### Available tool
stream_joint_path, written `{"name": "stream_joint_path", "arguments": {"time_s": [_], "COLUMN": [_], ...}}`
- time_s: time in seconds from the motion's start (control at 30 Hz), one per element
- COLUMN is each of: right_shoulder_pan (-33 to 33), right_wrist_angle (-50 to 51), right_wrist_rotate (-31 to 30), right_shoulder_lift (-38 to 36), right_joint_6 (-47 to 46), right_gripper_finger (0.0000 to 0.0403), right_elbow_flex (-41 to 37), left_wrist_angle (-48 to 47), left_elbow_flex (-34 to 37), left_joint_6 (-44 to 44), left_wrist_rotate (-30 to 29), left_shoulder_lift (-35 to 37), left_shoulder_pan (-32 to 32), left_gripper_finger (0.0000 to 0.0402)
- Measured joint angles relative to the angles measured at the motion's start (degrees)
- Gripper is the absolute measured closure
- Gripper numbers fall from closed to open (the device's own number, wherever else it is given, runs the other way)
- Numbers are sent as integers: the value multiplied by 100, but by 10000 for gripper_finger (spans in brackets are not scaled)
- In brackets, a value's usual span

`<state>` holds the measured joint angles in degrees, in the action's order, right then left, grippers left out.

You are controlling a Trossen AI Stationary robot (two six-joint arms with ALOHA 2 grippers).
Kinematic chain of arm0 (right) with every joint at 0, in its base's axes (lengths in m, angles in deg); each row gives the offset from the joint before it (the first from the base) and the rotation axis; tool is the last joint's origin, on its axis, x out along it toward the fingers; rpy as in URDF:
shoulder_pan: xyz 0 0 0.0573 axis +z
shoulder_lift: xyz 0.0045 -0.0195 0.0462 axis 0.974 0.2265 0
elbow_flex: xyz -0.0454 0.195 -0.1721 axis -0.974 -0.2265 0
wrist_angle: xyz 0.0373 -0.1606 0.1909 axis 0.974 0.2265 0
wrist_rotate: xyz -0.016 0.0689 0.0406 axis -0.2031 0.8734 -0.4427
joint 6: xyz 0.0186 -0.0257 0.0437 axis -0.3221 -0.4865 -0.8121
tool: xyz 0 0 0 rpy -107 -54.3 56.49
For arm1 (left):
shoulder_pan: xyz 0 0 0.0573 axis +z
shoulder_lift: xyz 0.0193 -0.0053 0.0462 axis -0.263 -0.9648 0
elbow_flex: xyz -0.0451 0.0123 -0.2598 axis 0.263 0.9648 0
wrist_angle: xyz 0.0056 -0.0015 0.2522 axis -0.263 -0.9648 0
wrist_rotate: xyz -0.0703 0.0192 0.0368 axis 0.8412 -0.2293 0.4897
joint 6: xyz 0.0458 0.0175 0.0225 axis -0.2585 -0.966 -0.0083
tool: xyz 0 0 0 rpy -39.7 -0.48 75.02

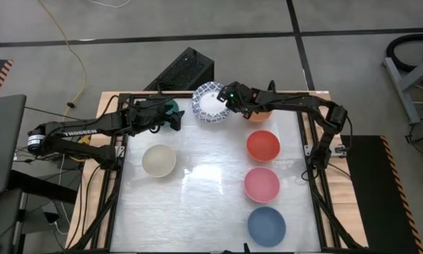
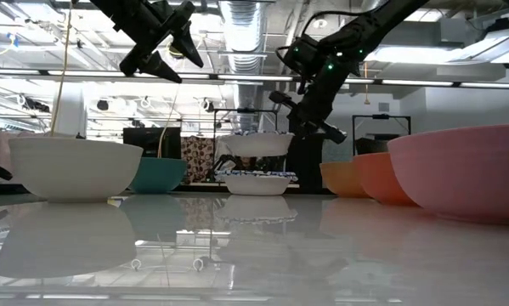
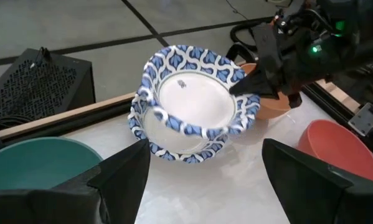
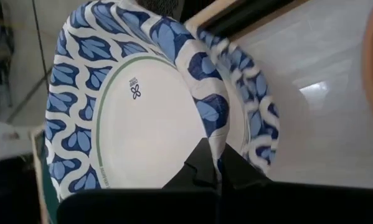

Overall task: Nest bowls inside each other by size order
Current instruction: Stack the bottom white and blue plate on top of the top white and blue plate

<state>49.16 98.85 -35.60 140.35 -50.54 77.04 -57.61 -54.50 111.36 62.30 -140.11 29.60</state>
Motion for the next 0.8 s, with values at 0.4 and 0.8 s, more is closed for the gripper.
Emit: {"name": "stream_joint_path", "arguments": {"time_s": [0.4,0.8], "right_shoulder_pan": [195,173], "right_wrist_angle": [-301,-352], "right_wrist_rotate": [2,-431], "right_shoulder_lift": [548,660], "right_joint_6": [-693,-536], "right_gripper_finger": [399,398], "right_elbow_flex": [9,4], "left_wrist_angle": [-74,-210], "left_elbow_flex": [0,0], "left_joint_6": [3,0], "left_wrist_rotate": [35,-20], "left_shoulder_lift": [0,-2], "left_shoulder_pan": [0,-2], "left_gripper_finger": [104,104]}}
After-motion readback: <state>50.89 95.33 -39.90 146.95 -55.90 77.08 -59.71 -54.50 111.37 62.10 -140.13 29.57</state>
